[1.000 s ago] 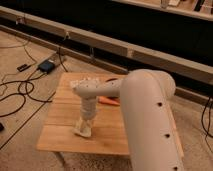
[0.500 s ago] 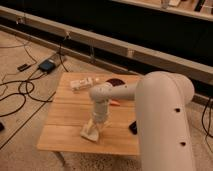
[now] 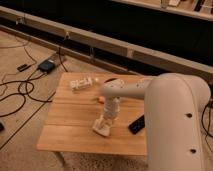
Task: Wipe the white sponge on the table
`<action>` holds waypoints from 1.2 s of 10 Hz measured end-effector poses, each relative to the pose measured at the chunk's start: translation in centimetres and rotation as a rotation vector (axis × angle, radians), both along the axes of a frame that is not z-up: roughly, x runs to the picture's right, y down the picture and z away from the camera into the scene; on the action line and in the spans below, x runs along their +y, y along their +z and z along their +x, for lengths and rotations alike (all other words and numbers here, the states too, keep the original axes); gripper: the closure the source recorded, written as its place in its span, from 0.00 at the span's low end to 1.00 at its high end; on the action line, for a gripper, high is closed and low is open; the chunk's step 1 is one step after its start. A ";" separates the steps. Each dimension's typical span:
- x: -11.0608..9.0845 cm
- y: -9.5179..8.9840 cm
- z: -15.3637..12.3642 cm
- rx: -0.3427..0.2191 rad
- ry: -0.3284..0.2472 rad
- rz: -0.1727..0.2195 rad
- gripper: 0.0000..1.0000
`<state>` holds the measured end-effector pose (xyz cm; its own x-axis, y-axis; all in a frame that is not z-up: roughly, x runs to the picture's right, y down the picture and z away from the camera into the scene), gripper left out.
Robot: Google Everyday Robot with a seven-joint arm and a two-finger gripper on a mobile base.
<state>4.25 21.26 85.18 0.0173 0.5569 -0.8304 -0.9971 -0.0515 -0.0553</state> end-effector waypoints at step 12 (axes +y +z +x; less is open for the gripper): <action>-10.7 5.8 -9.2 -0.067 -0.084 0.114 0.94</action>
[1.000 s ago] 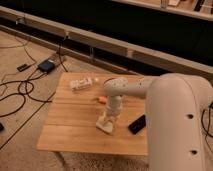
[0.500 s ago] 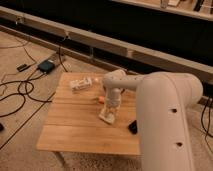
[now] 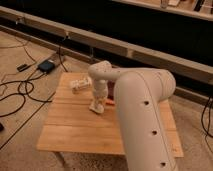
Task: Wipe the white sponge on the table
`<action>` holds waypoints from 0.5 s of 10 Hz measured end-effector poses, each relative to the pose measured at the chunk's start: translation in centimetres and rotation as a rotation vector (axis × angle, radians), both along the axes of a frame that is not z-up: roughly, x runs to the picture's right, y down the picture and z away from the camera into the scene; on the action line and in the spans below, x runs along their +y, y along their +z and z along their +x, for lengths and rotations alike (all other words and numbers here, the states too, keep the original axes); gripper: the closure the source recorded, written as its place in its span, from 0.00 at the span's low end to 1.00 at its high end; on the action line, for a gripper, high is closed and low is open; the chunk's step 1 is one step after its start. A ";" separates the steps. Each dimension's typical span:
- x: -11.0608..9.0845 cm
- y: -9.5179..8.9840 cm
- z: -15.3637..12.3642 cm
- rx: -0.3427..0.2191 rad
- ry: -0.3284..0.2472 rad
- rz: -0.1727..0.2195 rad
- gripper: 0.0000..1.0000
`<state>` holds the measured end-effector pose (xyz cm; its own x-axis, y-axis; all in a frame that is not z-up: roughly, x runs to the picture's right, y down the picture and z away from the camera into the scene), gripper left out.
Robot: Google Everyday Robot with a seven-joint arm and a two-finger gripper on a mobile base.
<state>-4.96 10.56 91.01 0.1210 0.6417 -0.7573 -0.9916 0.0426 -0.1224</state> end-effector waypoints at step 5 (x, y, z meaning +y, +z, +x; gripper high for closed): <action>1.6 -2.1 -4.9 -0.106 -0.004 -0.026 0.93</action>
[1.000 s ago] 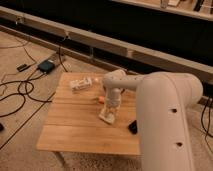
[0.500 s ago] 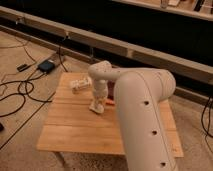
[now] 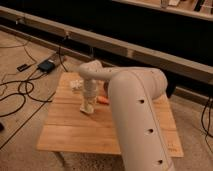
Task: Wipe the white sponge on the table
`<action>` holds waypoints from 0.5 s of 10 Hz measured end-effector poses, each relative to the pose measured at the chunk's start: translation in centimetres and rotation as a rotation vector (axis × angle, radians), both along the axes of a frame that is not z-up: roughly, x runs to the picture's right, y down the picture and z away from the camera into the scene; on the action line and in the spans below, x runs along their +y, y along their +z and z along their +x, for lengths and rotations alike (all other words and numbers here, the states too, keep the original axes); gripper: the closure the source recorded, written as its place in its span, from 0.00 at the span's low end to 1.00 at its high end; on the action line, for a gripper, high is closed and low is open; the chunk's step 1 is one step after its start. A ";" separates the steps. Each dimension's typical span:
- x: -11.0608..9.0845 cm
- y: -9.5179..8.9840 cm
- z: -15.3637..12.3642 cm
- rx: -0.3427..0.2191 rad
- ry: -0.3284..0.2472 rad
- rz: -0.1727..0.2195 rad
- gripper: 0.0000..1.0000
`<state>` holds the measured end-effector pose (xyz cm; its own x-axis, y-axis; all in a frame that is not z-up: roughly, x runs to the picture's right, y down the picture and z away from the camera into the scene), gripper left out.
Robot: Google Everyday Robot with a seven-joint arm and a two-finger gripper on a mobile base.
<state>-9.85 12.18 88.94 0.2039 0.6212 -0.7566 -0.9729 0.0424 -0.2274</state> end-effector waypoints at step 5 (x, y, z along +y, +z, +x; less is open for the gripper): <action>3.1 -1.9 0.2 -0.041 0.003 -0.038 0.45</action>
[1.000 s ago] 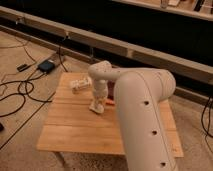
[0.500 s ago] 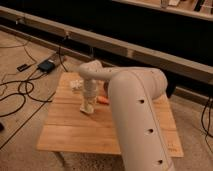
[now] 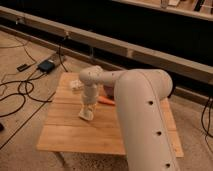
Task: Wipe the white sponge on the table
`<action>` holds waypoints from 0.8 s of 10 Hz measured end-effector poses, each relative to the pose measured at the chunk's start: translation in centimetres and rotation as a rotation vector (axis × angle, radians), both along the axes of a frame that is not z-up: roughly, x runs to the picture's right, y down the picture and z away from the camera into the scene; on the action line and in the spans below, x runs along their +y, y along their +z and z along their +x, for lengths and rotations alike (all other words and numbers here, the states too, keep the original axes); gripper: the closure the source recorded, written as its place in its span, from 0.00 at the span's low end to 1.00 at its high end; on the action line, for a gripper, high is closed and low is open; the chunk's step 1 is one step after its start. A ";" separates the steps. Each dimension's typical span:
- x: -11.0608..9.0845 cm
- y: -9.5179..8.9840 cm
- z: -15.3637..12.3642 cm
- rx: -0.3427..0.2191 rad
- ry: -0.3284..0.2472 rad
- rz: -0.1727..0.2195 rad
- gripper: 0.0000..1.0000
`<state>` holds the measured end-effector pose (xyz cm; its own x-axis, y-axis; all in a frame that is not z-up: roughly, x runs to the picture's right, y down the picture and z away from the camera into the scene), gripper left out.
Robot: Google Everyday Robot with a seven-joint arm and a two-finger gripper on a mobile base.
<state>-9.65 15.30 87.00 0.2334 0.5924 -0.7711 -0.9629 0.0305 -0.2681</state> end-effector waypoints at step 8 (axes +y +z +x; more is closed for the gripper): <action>0.7 -1.6 -0.9 -0.024 -0.031 0.020 0.20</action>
